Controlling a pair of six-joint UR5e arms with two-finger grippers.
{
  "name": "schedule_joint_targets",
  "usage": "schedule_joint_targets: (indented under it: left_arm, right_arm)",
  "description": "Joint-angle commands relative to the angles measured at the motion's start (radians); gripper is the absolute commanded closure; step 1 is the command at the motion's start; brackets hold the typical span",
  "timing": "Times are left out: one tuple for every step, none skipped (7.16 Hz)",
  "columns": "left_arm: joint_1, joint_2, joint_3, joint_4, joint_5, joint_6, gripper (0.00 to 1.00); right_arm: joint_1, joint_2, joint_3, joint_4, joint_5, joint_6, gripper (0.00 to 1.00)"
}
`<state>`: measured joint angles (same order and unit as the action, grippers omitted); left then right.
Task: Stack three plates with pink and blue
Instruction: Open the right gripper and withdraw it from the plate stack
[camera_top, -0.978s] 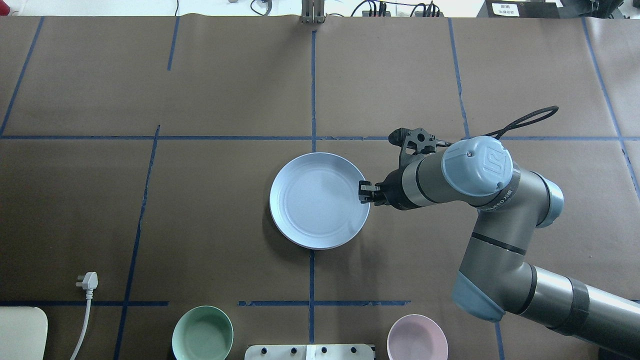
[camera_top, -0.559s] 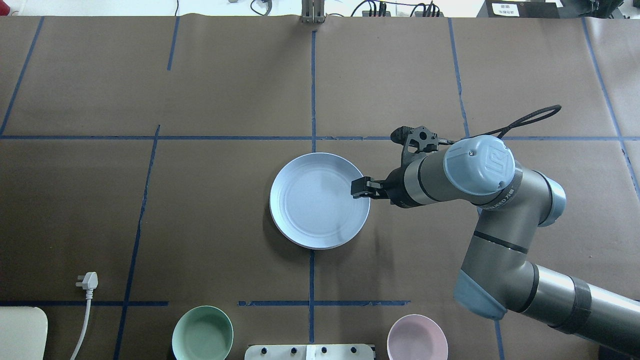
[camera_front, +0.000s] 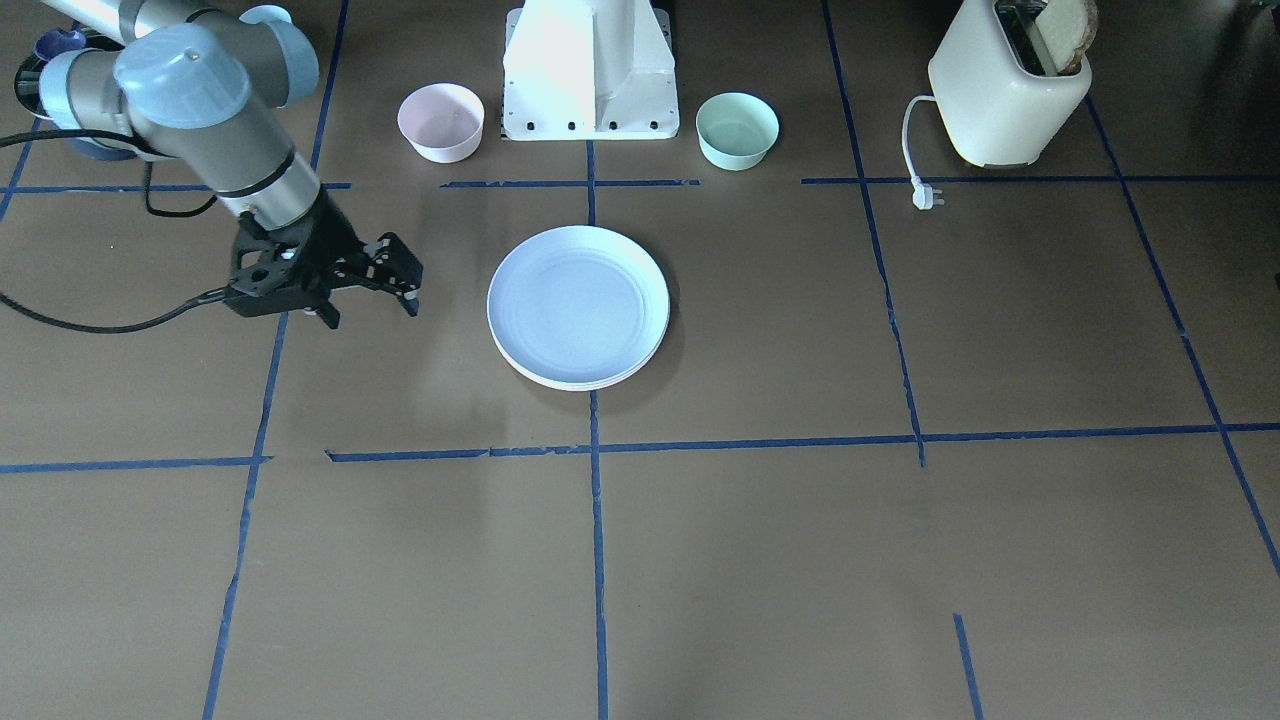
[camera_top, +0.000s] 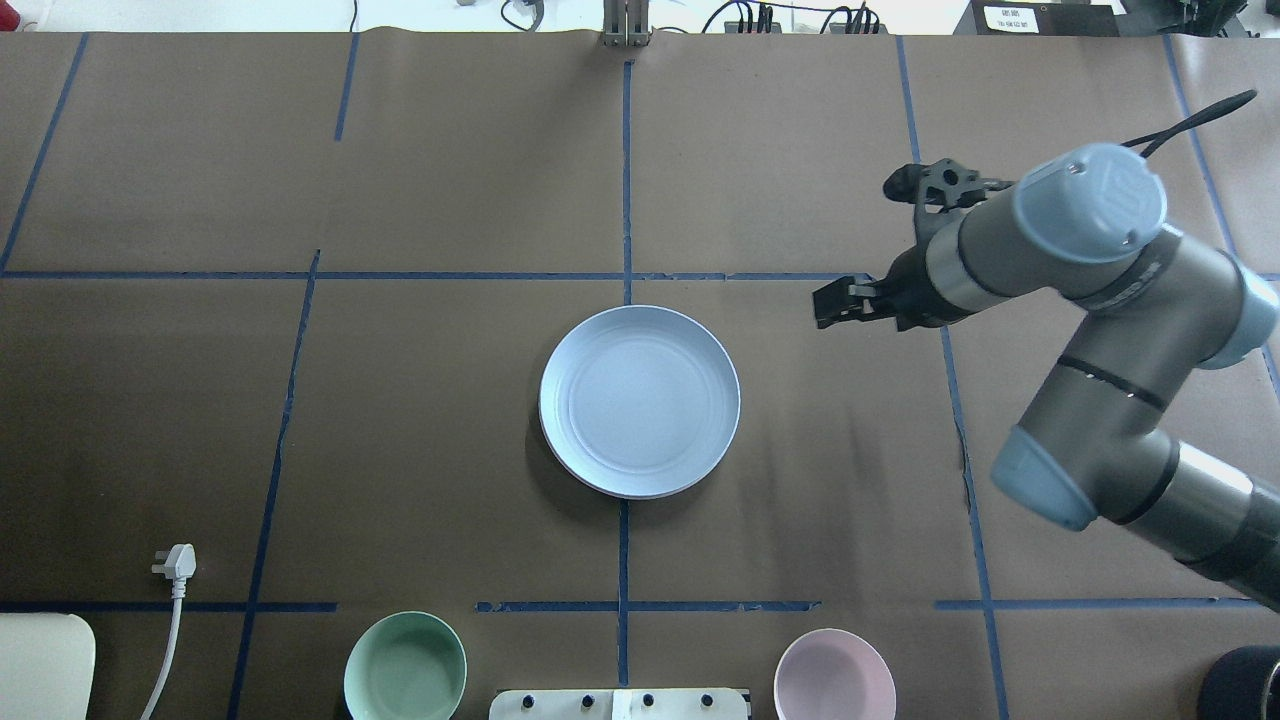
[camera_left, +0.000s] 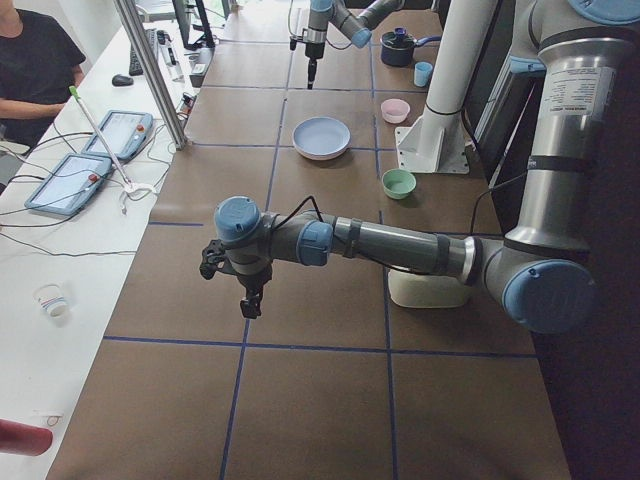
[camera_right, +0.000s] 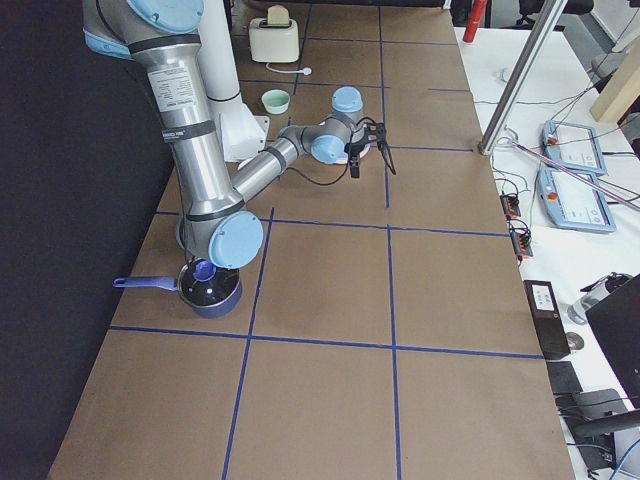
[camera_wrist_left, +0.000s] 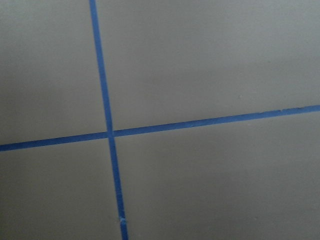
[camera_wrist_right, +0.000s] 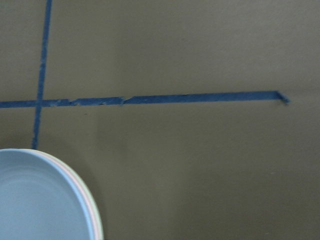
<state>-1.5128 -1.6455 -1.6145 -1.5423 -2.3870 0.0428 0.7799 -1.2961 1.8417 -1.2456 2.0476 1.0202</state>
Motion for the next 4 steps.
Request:
schedule_joint_targets:
  left_arm:
    - [-0.072,0.006,0.083,0.002,-0.001,0.147,0.0]
    - [-0.078,0.01,0.091,0.002,0.002,0.152,0.0]
    - [-0.078,0.024,0.1,-0.004,0.003,0.153,0.0]
    - [-0.078,0.036,0.102,-0.007,0.006,0.154,0.0]
  right_arm:
    - [0.236,-0.179,-0.007,-0.009,0.165,-0.406,0.0]
    - [0.337,-0.253,-0.022,-0.009,0.231,-0.565,0.0]
    - [0.431,-0.329,-0.053,-0.011,0.294,-0.741,0.0]
    - [0.496,-0.376,-0.07,-0.012,0.302,-0.834,0.0]
